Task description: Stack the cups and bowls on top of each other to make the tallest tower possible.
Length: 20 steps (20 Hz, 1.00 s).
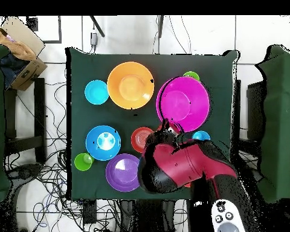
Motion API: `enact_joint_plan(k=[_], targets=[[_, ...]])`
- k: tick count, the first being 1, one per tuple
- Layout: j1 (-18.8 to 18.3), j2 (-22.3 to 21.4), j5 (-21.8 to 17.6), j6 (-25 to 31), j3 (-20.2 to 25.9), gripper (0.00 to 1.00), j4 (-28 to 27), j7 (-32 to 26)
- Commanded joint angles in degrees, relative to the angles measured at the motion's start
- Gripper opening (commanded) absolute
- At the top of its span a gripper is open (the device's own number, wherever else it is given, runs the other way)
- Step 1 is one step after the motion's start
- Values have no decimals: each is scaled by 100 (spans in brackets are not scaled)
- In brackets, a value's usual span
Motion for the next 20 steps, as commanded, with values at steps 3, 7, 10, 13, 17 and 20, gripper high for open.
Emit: enact_joint_plan(k=[3,7,10,13,17,20], targets=[[5,-321,356,741,532,0,154,-488],[6,-280,435,815,522,0,343,-433],[239,-221,314,756,314,0,422,-132],[384,-238,281,673,177,0,527,82],[565,-208,92,493,-62,0,580,311],[639,-166,-7,381,-185,0,584,378]])
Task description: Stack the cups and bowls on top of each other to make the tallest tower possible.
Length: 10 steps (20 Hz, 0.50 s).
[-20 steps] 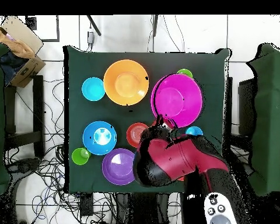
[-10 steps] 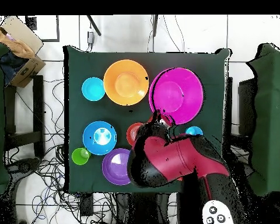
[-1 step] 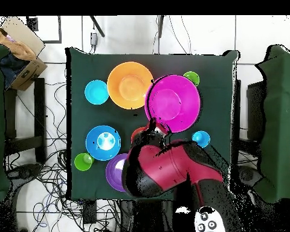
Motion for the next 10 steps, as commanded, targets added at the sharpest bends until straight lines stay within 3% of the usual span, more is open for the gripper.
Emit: enact_joint_plan(k=[1,10], targets=[[275,135,-315,324,-269,0,370,368],[503,240,-399,267,-525,0,216,429]])
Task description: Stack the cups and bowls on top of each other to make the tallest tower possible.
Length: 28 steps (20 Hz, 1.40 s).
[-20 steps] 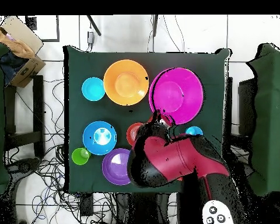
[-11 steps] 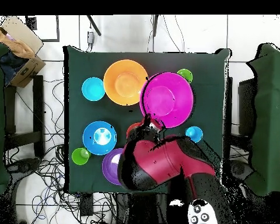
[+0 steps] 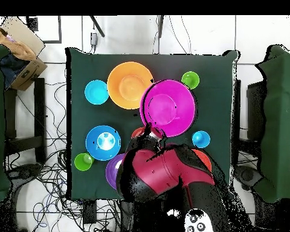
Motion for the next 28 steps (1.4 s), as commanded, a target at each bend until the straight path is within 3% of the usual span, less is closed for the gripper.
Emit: enact_joint_plan(k=[1,6,19,28], targets=[[264,245,-406,253,-313,0,129,431],[355,290,-421,182,-438,0,104,438],[1298,612,-581,-188,-1371,0,-72,1017],[1729,804,-427,-460,-1890,0,-181,993]])
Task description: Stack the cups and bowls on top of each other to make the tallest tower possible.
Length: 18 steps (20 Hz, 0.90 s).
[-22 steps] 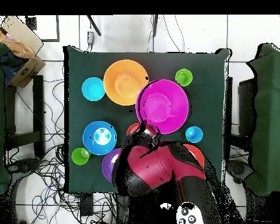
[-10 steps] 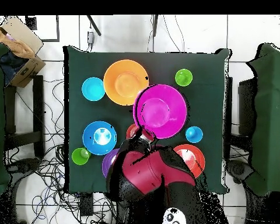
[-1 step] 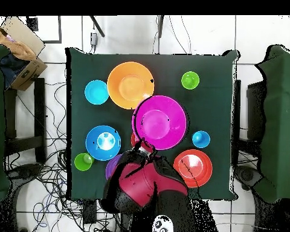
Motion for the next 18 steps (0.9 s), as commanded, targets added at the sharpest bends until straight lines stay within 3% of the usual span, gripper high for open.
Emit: enact_joint_plan(k=[1,14,18], targets=[[272,418,-333,-359,-420,0,-187,933],[602,466,-163,-471,-769,0,-202,907],[540,435,31,-340,-593,0,-112,801]])
